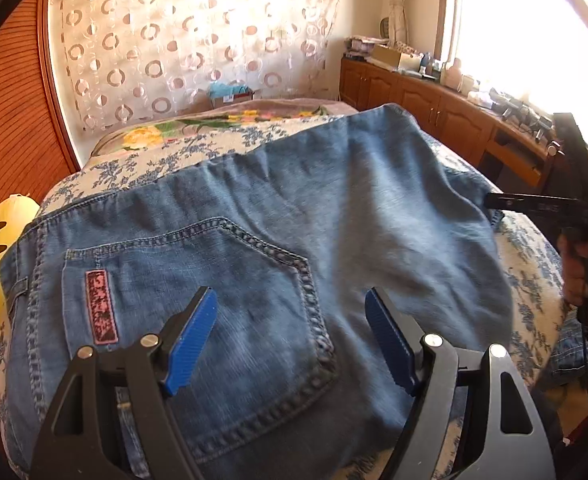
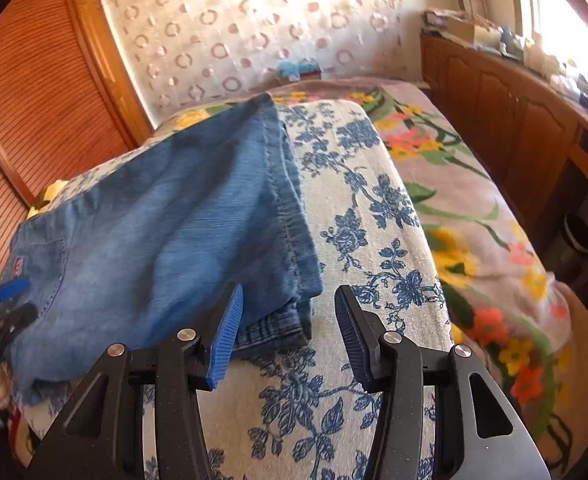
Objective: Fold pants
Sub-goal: 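Move the right tool to the jeans leg edge and close on it, then lift the leg with the right tool, fold it over, and open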
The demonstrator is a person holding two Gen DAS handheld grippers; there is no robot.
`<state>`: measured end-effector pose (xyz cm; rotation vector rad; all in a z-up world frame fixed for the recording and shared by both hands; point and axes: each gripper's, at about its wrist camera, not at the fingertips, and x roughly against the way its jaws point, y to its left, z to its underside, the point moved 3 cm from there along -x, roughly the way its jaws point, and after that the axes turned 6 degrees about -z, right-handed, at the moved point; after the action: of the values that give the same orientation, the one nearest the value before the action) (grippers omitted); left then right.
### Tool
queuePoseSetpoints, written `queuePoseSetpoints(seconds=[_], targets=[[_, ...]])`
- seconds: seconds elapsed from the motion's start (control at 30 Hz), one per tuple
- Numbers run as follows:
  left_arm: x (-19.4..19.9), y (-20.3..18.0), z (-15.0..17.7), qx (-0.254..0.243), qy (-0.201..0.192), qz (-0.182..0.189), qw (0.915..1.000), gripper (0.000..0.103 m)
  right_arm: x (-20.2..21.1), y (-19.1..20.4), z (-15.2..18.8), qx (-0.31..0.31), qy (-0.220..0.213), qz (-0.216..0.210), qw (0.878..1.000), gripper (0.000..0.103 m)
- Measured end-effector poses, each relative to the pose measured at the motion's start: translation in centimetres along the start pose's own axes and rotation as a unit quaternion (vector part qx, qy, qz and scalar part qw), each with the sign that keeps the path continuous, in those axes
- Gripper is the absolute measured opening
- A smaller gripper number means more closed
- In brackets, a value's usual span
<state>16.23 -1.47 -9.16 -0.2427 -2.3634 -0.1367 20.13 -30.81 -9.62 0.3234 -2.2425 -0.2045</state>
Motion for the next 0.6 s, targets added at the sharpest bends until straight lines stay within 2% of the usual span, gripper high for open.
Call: queuePoseSetpoints(seconds=[0.23,0.33,0.47,0.6], targets=[[1.5,-0.1,-0.3,0.009,-0.023,0.014,0.9996,0.077,-0.3,0.3,-0.2,0.001,0.003,-0.001,1.000,0.045],[2.3,0.0,-0.5,0.008,-0.037,0.013,0.9992,0.077,-0.6,0.4,-0.6,0.004,0.001,0.003,1.000,0.038],[3.3,0.4,-0.8,0.011,-0.049,0.005,0.9987,0.077,-0.6,0.4,-1.2,0.005,-0.001,0.002,1.000,0.018],[4.3,1.2,-1.1,0.014,-0.062,-0.003,0.9979,0.077,1.1,1.4,-2.3,0.022,-0.027,-0.003,0.999,0.015]])
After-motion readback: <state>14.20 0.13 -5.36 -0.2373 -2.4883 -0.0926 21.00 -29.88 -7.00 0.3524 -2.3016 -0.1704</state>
